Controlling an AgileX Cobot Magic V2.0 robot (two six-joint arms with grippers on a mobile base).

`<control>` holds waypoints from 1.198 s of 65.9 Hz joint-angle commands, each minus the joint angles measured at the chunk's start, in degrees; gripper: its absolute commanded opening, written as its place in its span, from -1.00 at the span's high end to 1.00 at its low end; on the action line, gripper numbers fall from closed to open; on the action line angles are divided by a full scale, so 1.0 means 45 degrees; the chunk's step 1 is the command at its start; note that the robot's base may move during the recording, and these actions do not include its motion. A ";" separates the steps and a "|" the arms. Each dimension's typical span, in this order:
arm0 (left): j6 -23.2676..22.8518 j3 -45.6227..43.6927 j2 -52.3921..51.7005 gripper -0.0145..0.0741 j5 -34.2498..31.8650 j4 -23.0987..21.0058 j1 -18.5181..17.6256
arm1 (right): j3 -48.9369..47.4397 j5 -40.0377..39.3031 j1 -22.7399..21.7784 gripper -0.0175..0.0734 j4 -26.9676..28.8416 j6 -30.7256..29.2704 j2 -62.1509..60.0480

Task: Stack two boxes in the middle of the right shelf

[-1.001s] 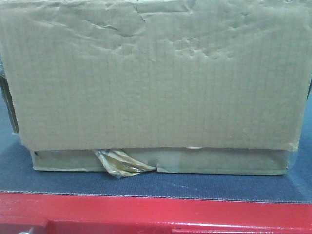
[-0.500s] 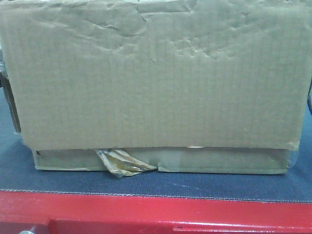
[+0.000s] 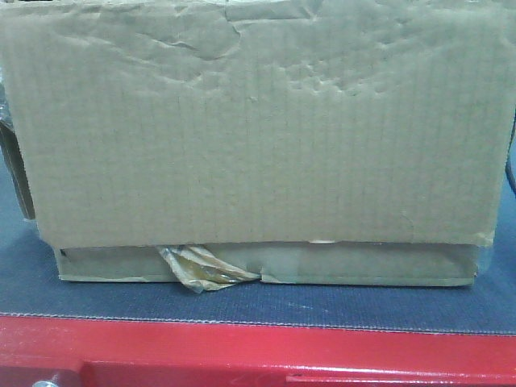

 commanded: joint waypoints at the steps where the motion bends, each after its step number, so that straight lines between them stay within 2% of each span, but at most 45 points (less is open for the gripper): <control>1: -0.0005 0.0040 0.0093 0.92 -0.0213 0.0270 -0.0004 | -0.0033 -0.0117 -0.0014 0.95 -0.0006 0.0057 -0.0183; 25: -0.0005 -0.1598 -0.0667 0.92 -0.0213 0.0503 -0.0004 | -0.0558 -0.0117 -0.0014 0.95 -0.0006 0.0057 -0.0938; 53: -0.0005 -0.4153 -0.1453 0.92 -0.0213 0.0503 -0.0004 | -0.4130 -0.0117 -0.0014 0.95 -0.0006 0.0183 -0.1466; 63: -0.0005 -0.4347 -0.1555 0.92 -0.0213 0.0503 -0.0004 | -0.4912 -0.0117 -0.0014 0.95 -0.0006 0.0206 -0.1492; 79: -0.0005 -0.4347 -0.1554 0.92 -0.0213 0.0503 -0.0004 | -0.4938 -0.0117 -0.0014 0.95 -0.0006 0.0206 -0.1518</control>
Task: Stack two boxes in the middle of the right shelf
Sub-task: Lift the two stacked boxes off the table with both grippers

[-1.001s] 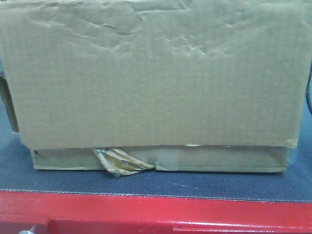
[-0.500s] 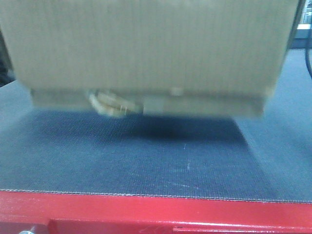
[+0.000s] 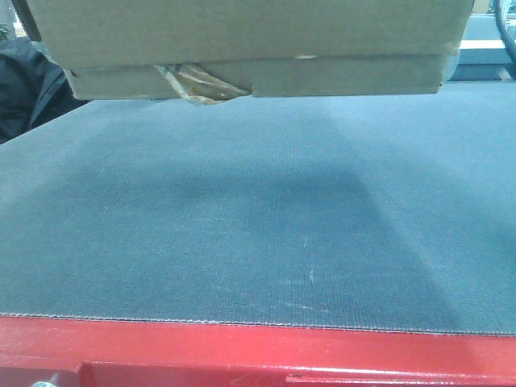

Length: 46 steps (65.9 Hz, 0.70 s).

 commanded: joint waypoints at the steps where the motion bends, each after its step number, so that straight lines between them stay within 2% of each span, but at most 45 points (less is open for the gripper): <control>1: -0.0005 -0.0137 -0.0141 0.92 -0.0328 -0.0306 -0.0004 | -0.0200 -0.0488 -0.0036 0.95 0.0137 -0.0070 -0.0239; 46: -0.0005 -0.0137 -0.0141 0.92 -0.0460 -0.0306 -0.0004 | -0.0200 -0.0488 -0.0036 0.95 0.0137 -0.0070 -0.0239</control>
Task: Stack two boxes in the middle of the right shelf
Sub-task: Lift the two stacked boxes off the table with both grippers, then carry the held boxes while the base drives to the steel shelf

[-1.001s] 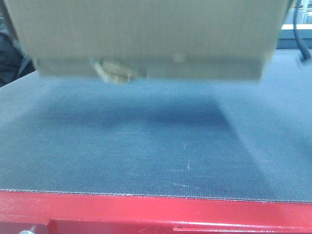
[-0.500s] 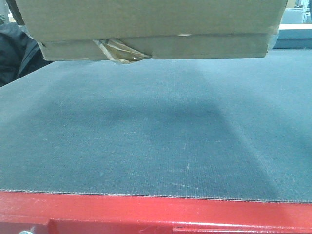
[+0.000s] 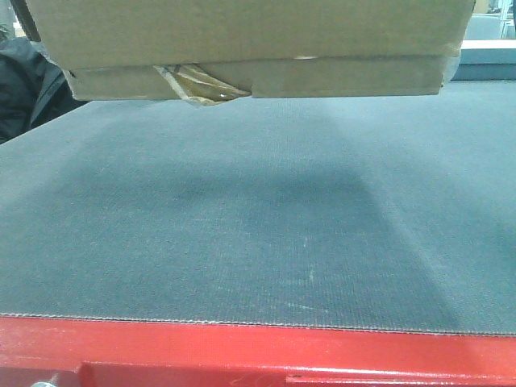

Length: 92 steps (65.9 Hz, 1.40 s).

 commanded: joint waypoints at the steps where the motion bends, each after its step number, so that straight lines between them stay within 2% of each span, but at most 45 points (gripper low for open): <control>1: -0.0005 -0.0137 -0.0141 0.92 -0.0469 -0.0306 -0.0004 | -0.0200 -0.0488 -0.0036 0.95 0.0137 -0.0094 -0.0239; 72: -0.0005 -0.0137 -0.0141 0.92 -0.0494 -0.0306 -0.0004 | -0.0200 -0.0488 -0.0036 0.95 0.0137 -0.0094 -0.0239; 92: -0.0005 -0.0137 -0.0141 0.92 -0.0494 -0.0306 -0.0004 | -0.0200 -0.2346 -0.0036 0.95 0.0137 -0.0094 -0.0239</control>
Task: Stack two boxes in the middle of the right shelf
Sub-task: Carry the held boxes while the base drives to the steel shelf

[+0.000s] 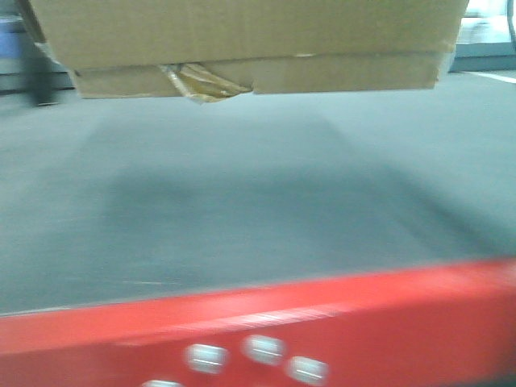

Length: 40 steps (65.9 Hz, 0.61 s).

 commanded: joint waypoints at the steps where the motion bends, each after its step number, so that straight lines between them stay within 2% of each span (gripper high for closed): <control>1: -0.0005 -0.0137 -0.0141 0.92 -0.0360 -0.0396 -0.0004 | -0.0200 -0.1581 -0.0036 0.95 0.0137 -0.0094 -0.0239; 17: -0.0005 -0.0137 -0.0141 0.92 -0.0360 -0.0396 -0.0004 | -0.0200 -0.2942 -0.0036 0.95 0.0137 -0.0094 -0.0239; 40: -0.0005 -0.0137 -0.0141 0.92 -0.0408 -0.0378 -0.0004 | -0.0200 -0.3053 -0.0036 0.95 0.0137 -0.0094 -0.0239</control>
